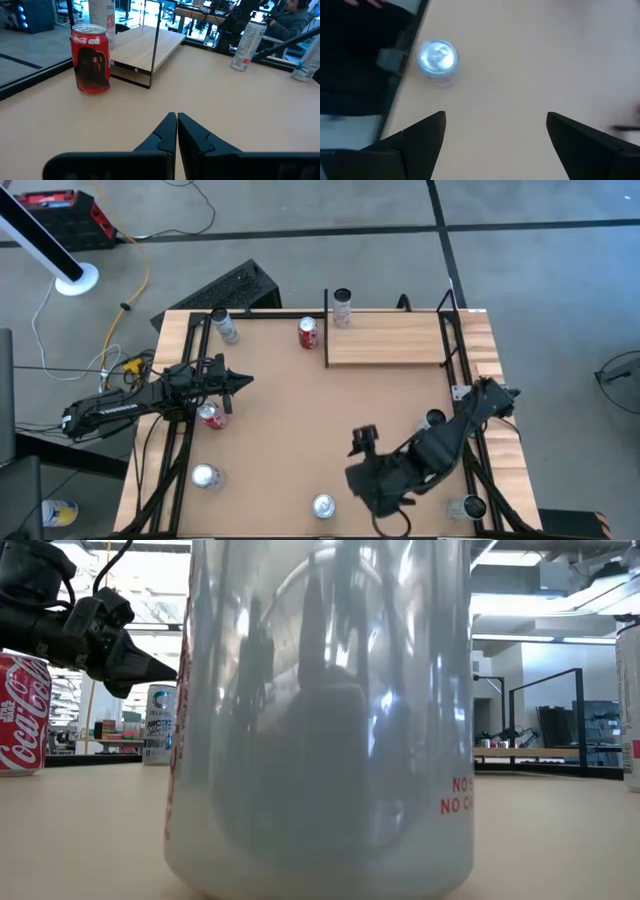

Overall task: Place canned beverage on shelf
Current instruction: Put the white-pink soda can on the shelf align with the other white-pink soda can

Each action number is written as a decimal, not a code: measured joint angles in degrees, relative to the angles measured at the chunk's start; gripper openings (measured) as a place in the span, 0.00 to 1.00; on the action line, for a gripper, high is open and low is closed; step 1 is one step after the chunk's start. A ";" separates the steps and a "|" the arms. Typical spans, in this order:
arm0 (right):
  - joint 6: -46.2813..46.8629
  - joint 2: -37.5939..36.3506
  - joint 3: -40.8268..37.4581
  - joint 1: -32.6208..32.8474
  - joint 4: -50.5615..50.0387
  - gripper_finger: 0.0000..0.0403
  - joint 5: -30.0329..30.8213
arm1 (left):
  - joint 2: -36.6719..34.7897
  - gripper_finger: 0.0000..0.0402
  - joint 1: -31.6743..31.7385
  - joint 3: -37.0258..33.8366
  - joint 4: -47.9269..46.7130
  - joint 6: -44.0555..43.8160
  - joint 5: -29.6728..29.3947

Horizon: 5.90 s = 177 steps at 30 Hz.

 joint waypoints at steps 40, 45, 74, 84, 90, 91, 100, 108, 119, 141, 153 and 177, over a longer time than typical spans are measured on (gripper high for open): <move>70.78 -52.23 -66.98 -6.05 -8.24 0.91 -4.36 | 0.57 0.00 0.00 -0.01 0.00 0.00 0.02; 70.80 -52.34 -67.12 -5.59 -8.30 0.91 -4.28 | 0.57 0.00 0.00 0.00 0.00 0.00 0.02; 71.46 -42.96 -64.84 -6.73 -6.77 0.91 -7.19 | 0.57 0.00 0.02 0.00 0.00 0.00 -0.01; 71.90 -42.96 -64.84 -5.17 -6.61 0.91 -9.70 | 0.57 0.00 0.02 -0.01 0.00 0.00 -0.01; 70.17 -42.96 -64.84 -5.19 -6.35 0.87 -9.73 | 0.57 0.00 0.02 -0.01 0.00 -0.02 -0.02; 69.57 -42.96 -64.84 -5.19 -6.05 0.85 -9.74 | 0.57 0.00 0.01 0.00 0.00 0.00 -0.02; 62.27 -42.96 -64.84 -5.20 -0.06 0.69 -9.38 | 0.57 0.00 0.01 -0.01 0.00 0.00 -0.02; 31.35 -41.97 -60.62 -6.80 15.35 0.69 -6.89 | 0.56 0.00 0.00 0.01 0.00 0.00 -0.02; -14.37 -24.26 -37.40 -10.83 23.38 0.69 -8.30 | 0.57 0.00 0.00 0.01 0.00 0.00 -0.02; -11.70 7.79 4.11 -20.17 -12.48 0.69 -7.75 | 0.55 0.00 0.02 -0.01 0.00 -0.02 -0.02; 11.83 5.78 2.76 -33.40 -11.90 0.71 -8.06 | 0.55 0.00 0.00 0.00 0.00 0.00 -0.01; 13.15 11.35 2.67 -35.21 2.10 0.72 -13.26 | 0.55 0.00 0.02 0.00 0.00 0.00 0.06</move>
